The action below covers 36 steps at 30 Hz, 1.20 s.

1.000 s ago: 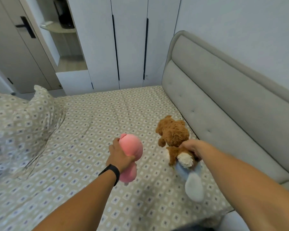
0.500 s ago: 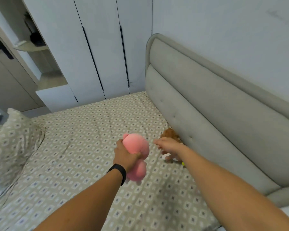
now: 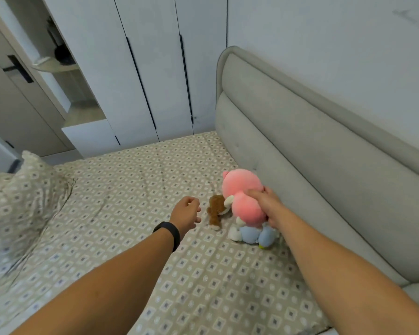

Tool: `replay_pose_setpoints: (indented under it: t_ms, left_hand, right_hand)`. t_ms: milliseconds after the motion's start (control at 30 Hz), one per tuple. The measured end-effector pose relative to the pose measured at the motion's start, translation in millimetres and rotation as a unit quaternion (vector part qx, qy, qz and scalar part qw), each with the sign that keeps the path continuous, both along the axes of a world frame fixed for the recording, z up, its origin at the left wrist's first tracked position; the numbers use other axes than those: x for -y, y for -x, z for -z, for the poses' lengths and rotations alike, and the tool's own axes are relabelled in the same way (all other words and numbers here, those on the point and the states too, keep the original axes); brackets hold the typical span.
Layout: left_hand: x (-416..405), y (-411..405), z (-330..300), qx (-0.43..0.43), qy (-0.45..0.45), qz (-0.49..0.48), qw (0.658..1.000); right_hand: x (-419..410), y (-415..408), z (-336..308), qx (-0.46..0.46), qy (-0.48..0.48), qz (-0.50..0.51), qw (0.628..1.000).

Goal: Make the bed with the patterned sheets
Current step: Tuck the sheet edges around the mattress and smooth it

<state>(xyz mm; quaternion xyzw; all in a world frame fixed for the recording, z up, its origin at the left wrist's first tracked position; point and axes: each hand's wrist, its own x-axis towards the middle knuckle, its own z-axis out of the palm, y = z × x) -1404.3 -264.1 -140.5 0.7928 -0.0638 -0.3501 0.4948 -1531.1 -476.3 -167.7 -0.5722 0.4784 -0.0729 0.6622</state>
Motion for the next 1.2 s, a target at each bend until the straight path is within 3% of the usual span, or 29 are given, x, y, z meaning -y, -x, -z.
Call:
replay_pose_setpoints:
  t_ms: [133, 333, 467, 600, 867, 1000, 1200]
  left_hand:
    - [-34, -5, 2, 0.007, -0.019, -0.011, 1.000]
    - [-121, -6, 10, -0.004, -0.042, -0.035, 0.998]
    - [-199, -12, 2, 0.009, -0.038, -0.076, 0.996]
    - [-273, -16, -8, 0.021, -0.027, -0.112, 0.993]
    - [-528, 13, -10, 0.047, -0.050, -0.171, 0.983]
    - [-654, 18, -18, 0.062, -0.079, -0.220, 0.970]
    - [-778, 1, -13, 0.059, -0.060, -0.299, 0.951]
  right_hand:
    - [27, -30, -19, -0.143, 0.165, 0.048, 0.975]
    - [-82, -66, 23, -0.255, 0.145, -0.061, 0.954]
    - [-208, -93, 19, -0.216, 0.137, -0.225, 0.940]
    - [-307, -115, -6, -0.141, 0.195, -0.331, 0.913]
    - [-581, -148, -32, -0.050, 0.323, -0.502, 0.801]
    - [-713, -154, -42, -0.018, 0.316, -0.558, 0.767]
    - [-841, -177, -42, 0.037, 0.302, -0.601, 0.739]
